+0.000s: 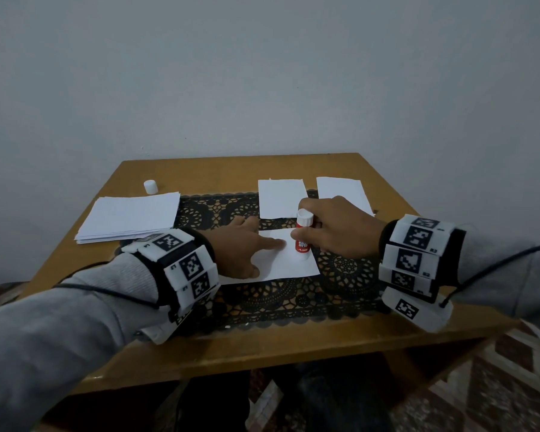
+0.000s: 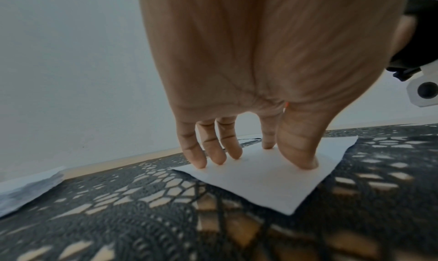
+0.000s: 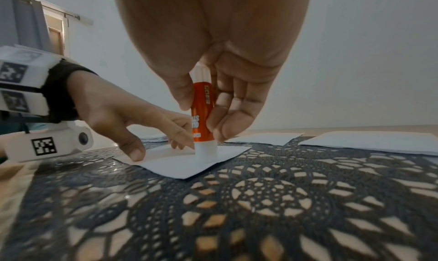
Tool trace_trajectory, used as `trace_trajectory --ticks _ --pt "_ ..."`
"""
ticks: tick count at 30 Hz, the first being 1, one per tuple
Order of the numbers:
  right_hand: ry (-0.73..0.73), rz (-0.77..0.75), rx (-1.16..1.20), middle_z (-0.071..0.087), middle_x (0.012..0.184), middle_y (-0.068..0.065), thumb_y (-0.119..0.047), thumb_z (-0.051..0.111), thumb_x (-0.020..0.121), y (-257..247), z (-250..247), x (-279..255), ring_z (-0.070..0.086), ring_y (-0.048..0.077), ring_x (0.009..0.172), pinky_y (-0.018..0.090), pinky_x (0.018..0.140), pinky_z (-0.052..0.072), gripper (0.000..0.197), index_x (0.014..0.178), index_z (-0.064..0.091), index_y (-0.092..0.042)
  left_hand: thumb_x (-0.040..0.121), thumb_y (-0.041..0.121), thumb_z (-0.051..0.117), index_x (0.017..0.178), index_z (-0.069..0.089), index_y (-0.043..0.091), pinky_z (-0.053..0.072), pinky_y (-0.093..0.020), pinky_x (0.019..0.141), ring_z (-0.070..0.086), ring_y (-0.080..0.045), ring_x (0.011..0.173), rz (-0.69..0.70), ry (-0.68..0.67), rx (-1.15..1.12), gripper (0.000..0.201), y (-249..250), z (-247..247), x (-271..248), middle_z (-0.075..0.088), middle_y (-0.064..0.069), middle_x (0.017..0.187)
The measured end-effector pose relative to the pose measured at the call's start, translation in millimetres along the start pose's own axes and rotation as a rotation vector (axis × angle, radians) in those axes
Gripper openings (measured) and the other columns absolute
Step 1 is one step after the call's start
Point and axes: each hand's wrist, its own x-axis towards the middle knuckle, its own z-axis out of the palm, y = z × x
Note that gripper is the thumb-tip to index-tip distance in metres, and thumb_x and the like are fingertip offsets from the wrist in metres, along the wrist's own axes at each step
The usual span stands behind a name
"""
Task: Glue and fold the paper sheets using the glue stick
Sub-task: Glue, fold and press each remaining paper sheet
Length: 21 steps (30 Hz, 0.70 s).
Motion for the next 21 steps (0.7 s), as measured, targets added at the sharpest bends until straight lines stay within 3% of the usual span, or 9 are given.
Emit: trace_trajectory --ticks 2,6,9,14,17,21 --pt "-0.01 0.003 0.003 0.052 0.074 -0.01 -0.037 0.058 0.094 -2 -1 -4 0.049 0.005 0.065 0.02 0.057 0.032 0.028 0.074 0.04 -0.031 0.09 0.038 0.058 0.149 0.012 0.045 0.032 -0.047 0.109 0.024 -0.03 0.13 -0.001 0.001 -0.009 0.075 0 0 0 0.028 -0.007 0.136" --pt "-0.027 0.018 0.026 0.054 0.075 -0.01 -0.036 0.058 0.094 -6 -1 -10 0.052 0.006 0.068 0.021 0.059 0.037 0.02 0.082 0.047 -0.024 0.09 0.037 0.06 0.148 0.013 0.047 0.031 -0.046 0.109 0.024 -0.03 0.131 -0.002 0.002 -0.034 0.075 0 -1 0 0.028 -0.008 0.136" --pt "-0.031 0.024 0.042 0.053 0.073 -0.011 -0.037 0.059 0.093 -7 -2 -13 0.051 0.006 0.068 0.023 0.06 0.037 0.024 0.077 0.044 -0.028 0.09 0.036 0.061 0.147 0.015 0.047 0.031 -0.046 0.109 0.024 -0.031 0.13 0.0 0.003 -0.054 0.075 -1 -1 1 0.028 -0.009 0.136" --pt "-0.069 0.05 0.087 0.058 0.075 -0.01 -0.037 0.058 0.094 -9 -4 -18 0.056 0.006 0.065 0.03 0.067 0.047 0.019 0.084 0.052 -0.022 0.088 0.036 0.063 0.146 0.019 0.048 0.031 -0.048 0.108 0.022 -0.029 0.128 0.001 0.026 -0.054 0.074 1 -2 1 0.028 -0.007 0.133" --pt "-0.108 0.084 0.191 0.066 0.072 -0.003 -0.033 0.059 0.094 -6 -6 -19 0.065 0.011 0.057 0.03 0.062 0.055 0.018 0.082 0.052 -0.022 0.084 0.037 0.067 0.147 0.019 0.046 0.029 -0.052 0.109 0.018 -0.029 0.133 -0.019 0.035 -0.06 0.079 0 -4 1 0.025 -0.006 0.14" --pt "-0.131 0.146 0.385 0.07 0.071 0.013 -0.027 0.058 0.095 1 -12 -19 0.066 0.021 0.055 0.032 0.056 0.056 0.022 0.09 0.059 -0.005 0.08 0.043 0.071 0.151 0.007 0.03 0.025 -0.053 0.112 0.013 -0.03 0.141 -0.085 0.005 -0.113 0.097 -6 -7 1 0.018 -0.007 0.151"
